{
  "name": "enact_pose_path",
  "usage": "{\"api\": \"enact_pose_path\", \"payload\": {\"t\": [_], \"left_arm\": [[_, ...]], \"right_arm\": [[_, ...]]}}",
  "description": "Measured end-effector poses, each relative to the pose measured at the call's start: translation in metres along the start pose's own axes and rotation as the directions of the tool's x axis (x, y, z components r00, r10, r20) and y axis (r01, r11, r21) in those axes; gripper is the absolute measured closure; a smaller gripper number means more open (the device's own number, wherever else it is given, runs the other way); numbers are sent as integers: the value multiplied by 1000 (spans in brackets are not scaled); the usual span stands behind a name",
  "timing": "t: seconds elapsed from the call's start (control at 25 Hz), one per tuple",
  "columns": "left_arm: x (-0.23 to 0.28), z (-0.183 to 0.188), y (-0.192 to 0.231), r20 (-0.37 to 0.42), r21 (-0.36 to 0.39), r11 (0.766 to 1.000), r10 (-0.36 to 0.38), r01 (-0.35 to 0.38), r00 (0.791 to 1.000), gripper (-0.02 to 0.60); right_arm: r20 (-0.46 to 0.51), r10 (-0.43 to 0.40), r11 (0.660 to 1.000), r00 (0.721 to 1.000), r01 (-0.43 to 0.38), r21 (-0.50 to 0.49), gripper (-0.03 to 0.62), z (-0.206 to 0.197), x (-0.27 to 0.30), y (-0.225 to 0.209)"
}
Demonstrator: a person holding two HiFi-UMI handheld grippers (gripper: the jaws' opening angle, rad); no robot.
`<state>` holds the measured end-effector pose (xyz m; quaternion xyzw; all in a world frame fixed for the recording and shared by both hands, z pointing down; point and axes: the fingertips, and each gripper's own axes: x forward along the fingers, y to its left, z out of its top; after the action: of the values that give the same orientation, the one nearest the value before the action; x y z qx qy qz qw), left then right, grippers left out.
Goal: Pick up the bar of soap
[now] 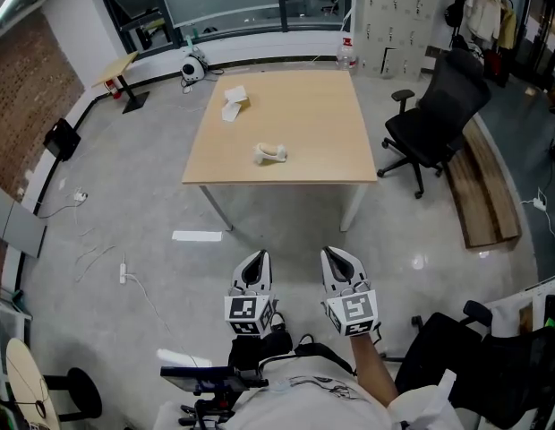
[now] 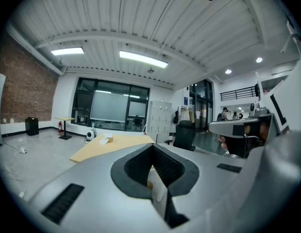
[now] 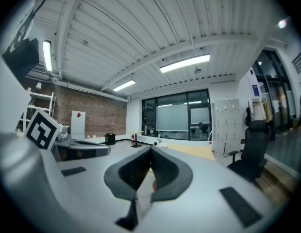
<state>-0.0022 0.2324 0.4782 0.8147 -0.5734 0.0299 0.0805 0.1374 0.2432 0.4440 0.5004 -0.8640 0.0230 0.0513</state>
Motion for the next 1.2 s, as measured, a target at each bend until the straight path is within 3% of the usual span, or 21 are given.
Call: {"api": "enact_pose_path", "payload": {"t": [0.36, 0.56, 0.84, 1.2], "left_arm": [[38, 5, 28, 3, -15, 1000, -2, 2, 1000, 577], [79, 18, 53, 12, -7, 1000, -21, 21, 1000, 577], [132, 34, 86, -1, 12, 998, -55, 55, 998, 577], [177, 28, 123, -53, 28, 995, -95, 97, 994, 577]], "right_arm": [[-40, 13, 1000, 999, -14, -7, 590, -4, 47, -4], [-61, 3, 991, 998, -12, -136, 590, 4, 92, -8], [-59, 27, 997, 998, -31, -72, 589, 14, 158, -15], [-82, 30, 999, 996, -33, -38, 589, 10, 217, -22]]}}
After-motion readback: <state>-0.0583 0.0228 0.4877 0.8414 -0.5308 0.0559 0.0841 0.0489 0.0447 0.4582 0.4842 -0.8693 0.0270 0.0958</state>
